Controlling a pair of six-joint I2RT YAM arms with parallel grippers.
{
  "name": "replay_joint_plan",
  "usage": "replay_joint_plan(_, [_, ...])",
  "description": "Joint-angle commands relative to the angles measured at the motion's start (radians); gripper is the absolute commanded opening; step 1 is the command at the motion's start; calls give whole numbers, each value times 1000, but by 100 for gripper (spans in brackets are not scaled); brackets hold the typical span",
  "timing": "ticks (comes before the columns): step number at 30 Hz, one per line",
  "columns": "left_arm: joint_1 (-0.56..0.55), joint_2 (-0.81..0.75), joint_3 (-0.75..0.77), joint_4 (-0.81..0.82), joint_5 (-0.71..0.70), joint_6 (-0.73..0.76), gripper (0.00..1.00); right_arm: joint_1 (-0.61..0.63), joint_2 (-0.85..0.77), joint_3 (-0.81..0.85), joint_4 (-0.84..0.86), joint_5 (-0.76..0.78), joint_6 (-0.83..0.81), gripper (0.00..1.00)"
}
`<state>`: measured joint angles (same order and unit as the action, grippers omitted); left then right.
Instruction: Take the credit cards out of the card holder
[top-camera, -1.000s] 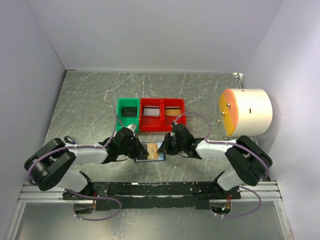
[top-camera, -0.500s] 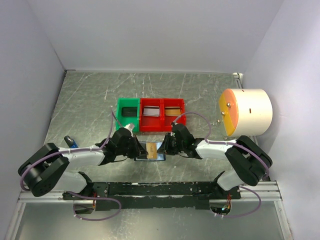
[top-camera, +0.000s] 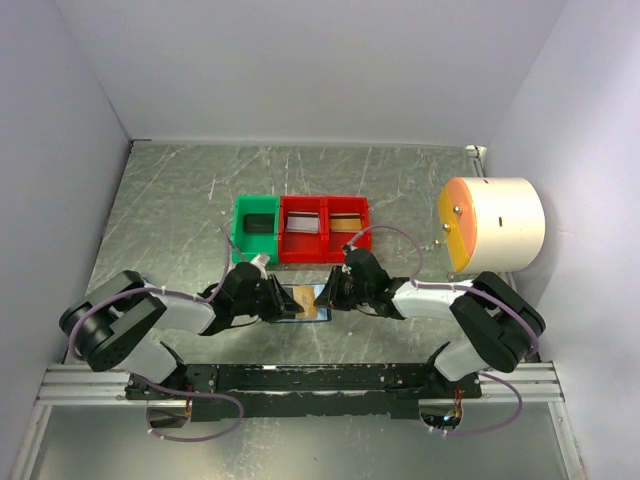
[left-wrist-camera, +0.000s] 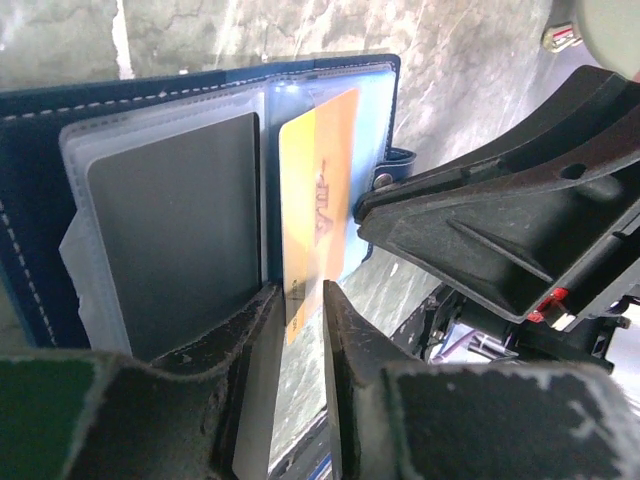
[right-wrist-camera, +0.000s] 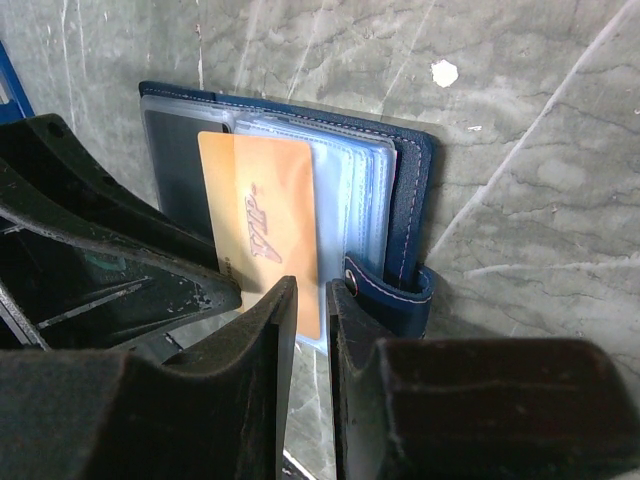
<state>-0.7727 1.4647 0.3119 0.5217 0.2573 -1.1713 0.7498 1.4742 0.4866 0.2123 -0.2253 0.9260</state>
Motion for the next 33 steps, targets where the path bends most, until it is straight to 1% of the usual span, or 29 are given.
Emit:
replay_joint_plan(1, [6, 49, -27, 196, 45, -56, 33, -1, 41, -52, -123, 45, -25, 20])
replay_joint_plan(6, [6, 98, -56, 315, 51, -91, 32, -1, 49, -54, -116, 40, -25, 20])
replay_joint_plan(9, [8, 98, -59, 321, 44, -91, 29, -1, 53, -52, -117, 40, -24, 20])
replay_joint_plan(12, [7, 62, -54, 264, 22, -77, 21, 0, 55, -46, -124, 43, -28, 20])
replay_joint_plan(15, [7, 0, -50, 147, -22, -60, 14, -1, 56, -42, -129, 48, -27, 20])
replay_joint_plan(18, [7, -67, -48, 26, -63, -41, 11, -1, 61, -38, -131, 49, -30, 20])
replay_joint_plan(20, [7, -100, -49, -20, -79, -30, 13, 0, 64, -34, -131, 47, -30, 20])
replay_joint_plan(22, [8, -110, -56, -13, -80, -25, 19, -1, 64, -33, -131, 45, -29, 20])
replay_joint_plan(25, [7, -80, -36, 9, -61, -16, 30, -1, 59, -31, -136, 45, -30, 20])
replay_joint_plan(29, [8, -14, -7, 65, -34, -24, 39, -1, 54, -32, -145, 50, -33, 20])
replay_joint_plan(33, [13, 34, 1, 123, -23, -42, 41, 0, 61, -29, -138, 45, -34, 20])
